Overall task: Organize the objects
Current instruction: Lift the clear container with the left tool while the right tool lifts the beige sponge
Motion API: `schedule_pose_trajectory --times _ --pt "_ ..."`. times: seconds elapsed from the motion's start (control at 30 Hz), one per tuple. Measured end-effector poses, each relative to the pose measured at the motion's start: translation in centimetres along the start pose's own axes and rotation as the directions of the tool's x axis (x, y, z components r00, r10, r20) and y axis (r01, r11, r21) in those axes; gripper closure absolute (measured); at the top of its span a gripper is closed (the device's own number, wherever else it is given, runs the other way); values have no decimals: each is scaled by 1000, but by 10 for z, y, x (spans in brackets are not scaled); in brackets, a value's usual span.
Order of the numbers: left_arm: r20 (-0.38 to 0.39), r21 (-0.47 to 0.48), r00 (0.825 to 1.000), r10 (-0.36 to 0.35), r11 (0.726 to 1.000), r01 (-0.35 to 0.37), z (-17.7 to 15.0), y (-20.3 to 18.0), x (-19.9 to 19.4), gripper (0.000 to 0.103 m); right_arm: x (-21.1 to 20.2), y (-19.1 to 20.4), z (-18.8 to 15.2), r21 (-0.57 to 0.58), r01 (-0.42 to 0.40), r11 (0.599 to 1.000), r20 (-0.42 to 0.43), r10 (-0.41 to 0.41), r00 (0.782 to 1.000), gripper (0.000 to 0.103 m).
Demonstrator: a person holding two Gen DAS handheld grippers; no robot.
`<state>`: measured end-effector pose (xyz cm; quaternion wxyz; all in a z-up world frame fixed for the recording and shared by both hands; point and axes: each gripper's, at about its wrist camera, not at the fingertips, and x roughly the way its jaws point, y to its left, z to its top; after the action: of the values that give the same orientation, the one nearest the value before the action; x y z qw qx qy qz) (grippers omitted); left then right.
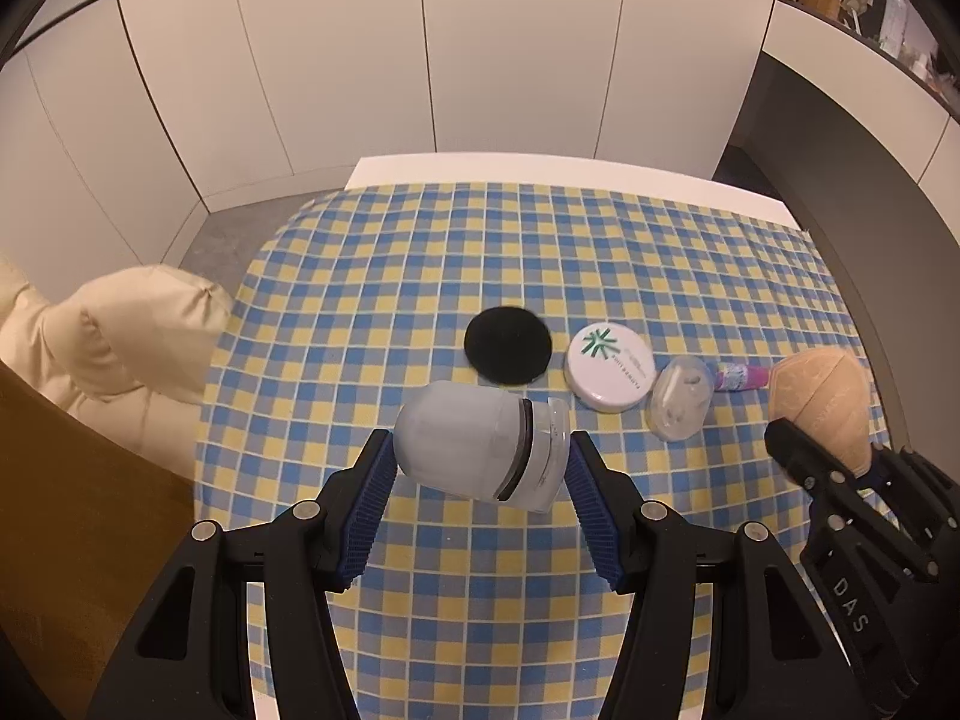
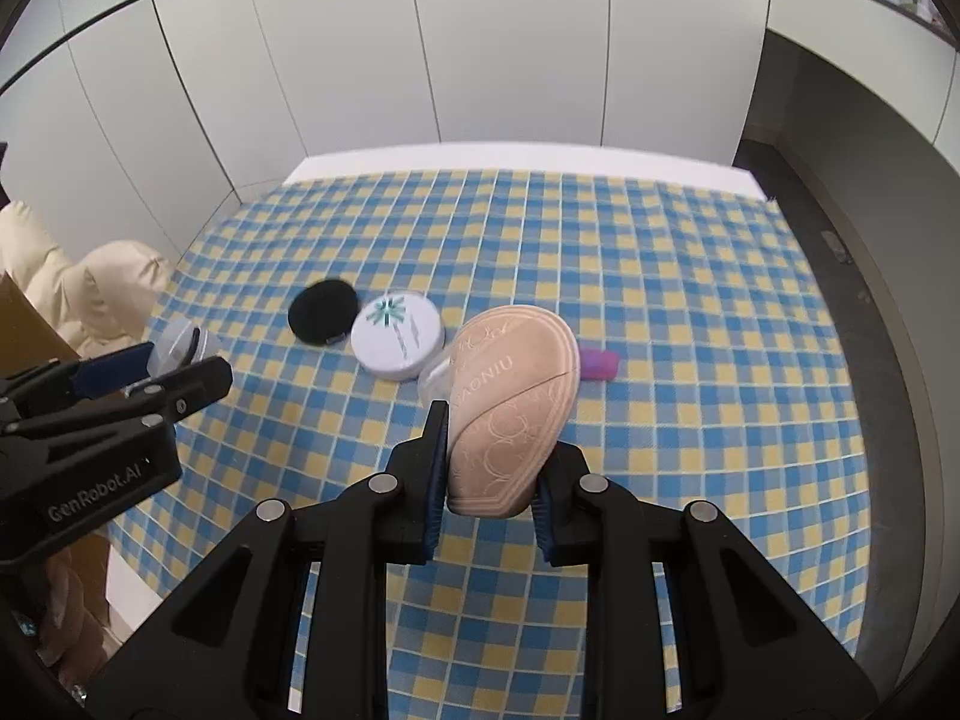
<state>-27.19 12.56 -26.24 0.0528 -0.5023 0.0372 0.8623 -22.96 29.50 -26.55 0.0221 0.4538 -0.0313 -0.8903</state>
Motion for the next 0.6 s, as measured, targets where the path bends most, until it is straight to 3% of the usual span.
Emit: schedule_pose_trajectory --times 0.3,0.37,0.6 --pt "66 17 998 -23 1000 21 22 -15 -45 45 -39 -5 29 24 28 999 36 -29 999 79" --pt "76 23 997 -17 1000 16 27 -18 -58 45 -48 -5 35 30 21 999 41 -23 999 86" --pt "115 14 993 -9 1000 7 46 -17 -98 45 -88 3 62 1 51 999 92 -51 994 86"
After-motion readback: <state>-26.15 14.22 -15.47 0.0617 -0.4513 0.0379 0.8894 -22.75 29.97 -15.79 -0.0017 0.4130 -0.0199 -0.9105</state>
